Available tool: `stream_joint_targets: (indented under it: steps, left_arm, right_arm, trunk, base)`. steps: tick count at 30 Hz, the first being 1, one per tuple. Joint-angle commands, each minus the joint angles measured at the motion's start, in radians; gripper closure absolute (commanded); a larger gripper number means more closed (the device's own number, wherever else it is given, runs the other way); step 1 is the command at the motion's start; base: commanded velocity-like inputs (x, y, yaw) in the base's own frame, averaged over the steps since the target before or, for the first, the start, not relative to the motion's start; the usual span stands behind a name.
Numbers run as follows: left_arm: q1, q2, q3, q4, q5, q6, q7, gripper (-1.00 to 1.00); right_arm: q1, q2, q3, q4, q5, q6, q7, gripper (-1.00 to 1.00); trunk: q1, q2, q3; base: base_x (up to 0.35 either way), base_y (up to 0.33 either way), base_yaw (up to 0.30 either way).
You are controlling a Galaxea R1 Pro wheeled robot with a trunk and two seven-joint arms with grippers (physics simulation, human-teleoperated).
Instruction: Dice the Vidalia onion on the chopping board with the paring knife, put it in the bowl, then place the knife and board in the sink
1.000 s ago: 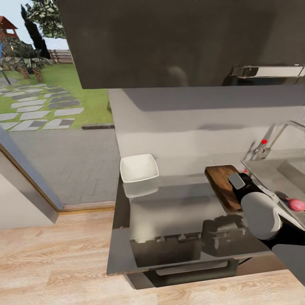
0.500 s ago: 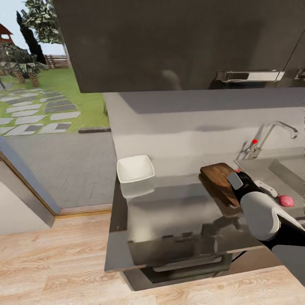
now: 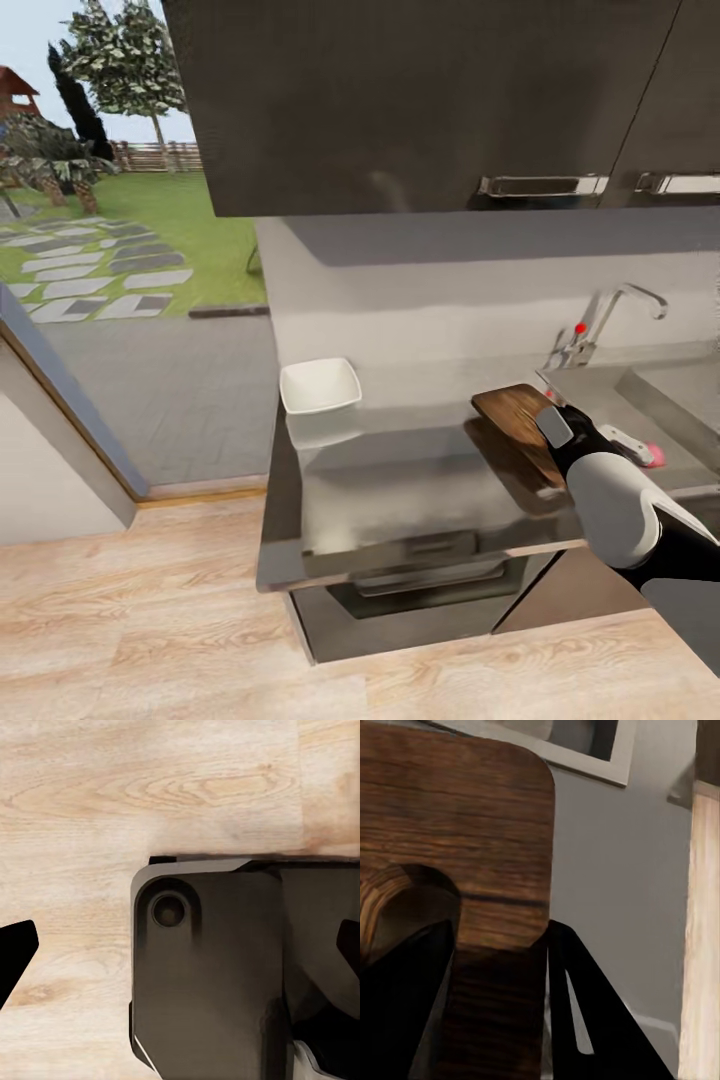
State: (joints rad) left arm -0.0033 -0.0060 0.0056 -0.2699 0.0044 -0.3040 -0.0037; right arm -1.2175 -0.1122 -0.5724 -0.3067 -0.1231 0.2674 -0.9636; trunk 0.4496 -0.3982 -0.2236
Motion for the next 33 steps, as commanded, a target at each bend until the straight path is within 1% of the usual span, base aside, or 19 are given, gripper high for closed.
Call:
stream_joint_targets:
  steps: [1,4,6,9,14,15,16,19,20,21,22,24,26,28,33]
  left_arm:
    - [0.000,0.000,0.001,0.000,0.000,-0.003,-0.001,-1.00]
    - [0.000,0.000,0.001,0.000,0.000,-0.003,-0.001,-1.00]
    - [0.000,0.000,0.001,0.000,0.000,-0.003,-0.001,-1.00]
    - [0.000,0.000,0.001,0.000,0.000,-0.003,0.000,-1.00]
    - [0.000,0.000,0.001,0.000,0.000,-0.003,-0.001,-1.00]
    - [0.000,0.000,0.001,0.000,-0.001,-0.003,-0.001,-1.00]
    - [0.000,0.000,0.001,0.000,-0.001,-0.003,-0.001,-1.00]
    - [0.000,0.000,0.000,0.000,-0.001,-0.003,-0.001,-1.00]
    - [0.000,0.000,-0.001,0.000,-0.001,-0.003,-0.001,-1.00]
    - [0.000,0.000,-0.001,0.002,-0.001,-0.003,0.000,-1.00]
    - [0.000,0.000,-0.001,0.003,-0.001,-0.003,0.000,-1.00]
    - [0.000,0.000,-0.001,0.004,-0.001,-0.003,-0.001,-1.00]
    - [0.000,0.000,-0.001,0.004,-0.001,-0.003,-0.001,-1.00]
    - [0.000,0.000,-0.001,0.004,-0.001,-0.003,-0.001,-1.00]
    - [0.000,-0.001,-0.001,0.005,-0.002,-0.003,-0.001,-1.00]
  right_arm:
    - [0.000,0.000,0.004,-0.002,-0.004,0.010,-0.004,1.00]
    - [0.000,0.000,0.019,-0.002,-0.004,0.010,-0.004,1.00]
    - [0.000,0.001,0.040,-0.002,-0.004,0.010,-0.004,1.00]
    - [0.000,0.004,0.085,-0.001,-0.005,0.011,-0.004,1.00]
    - [0.000,0.010,0.105,-0.001,-0.006,0.011,0.001,1.00]
    - [0.000,0.012,0.106,0.000,-0.005,0.012,0.008,1.00]
    - [0.000,0.014,0.108,0.000,-0.005,0.012,0.039,1.00]
    - [0.000,0.015,0.112,0.003,-0.004,0.013,0.065,1.00]
    - [0.000,0.018,0.121,0.006,-0.004,0.013,0.070,1.00]
    - [0.000,0.029,0.149,0.008,-0.004,0.013,0.078,1.00]
    - [0.000,0.032,0.159,0.008,-0.004,0.013,0.081,1.00]
    - [0.000,0.042,0.197,0.010,-0.005,0.013,0.092,1.00]
    - [0.000,0.051,0.219,0.011,-0.005,0.014,0.103,1.00]
    - [0.000,0.058,0.232,0.012,-0.005,0.014,0.114,1.00]
    - [0.000,0.068,0.246,0.018,-0.004,0.016,0.129,1.00]
  trunk:
    - [0.000,-0.002,0.000]
    - [0.000,-0.002,0.004]
    - [0.000,-0.002,0.008]
    - [0.000,-0.002,0.012]
    - [0.000,-0.002,0.020]
    - [0.000,-0.002,0.022]
    - [0.000,-0.002,0.023]
    - [0.000,-0.002,0.027]
    - [0.000,-0.002,0.029]
    - [0.000,-0.002,0.030]
    - [0.000,-0.002,0.031]
    - [0.000,-0.002,0.033]
    - [0.000,-0.002,0.034]
    - [0.000,-0.002,0.036]
    - [0.000,-0.002,0.037]
  base:
    - [-0.051,-0.104,0.000]
    - [-0.024,-0.156,0.000]
    - [-0.010,-0.232,0.000]
    - [-0.004,-0.285,0.000]
    - [-0.001,-0.311,0.000]
    - [0.000,-0.317,0.000]
    - [0.000,-0.319,0.000]
    - [0.000,-0.319,0.000]
    - [0.000,-0.319,0.000]
    - [0.000,-0.320,0.000]
    - [0.000,-0.320,0.000]
    - [0.000,-0.320,0.000]
    - [0.000,-0.320,0.000]
    - [0.000,-0.319,0.000]
    - [0.000,-0.238,0.000]
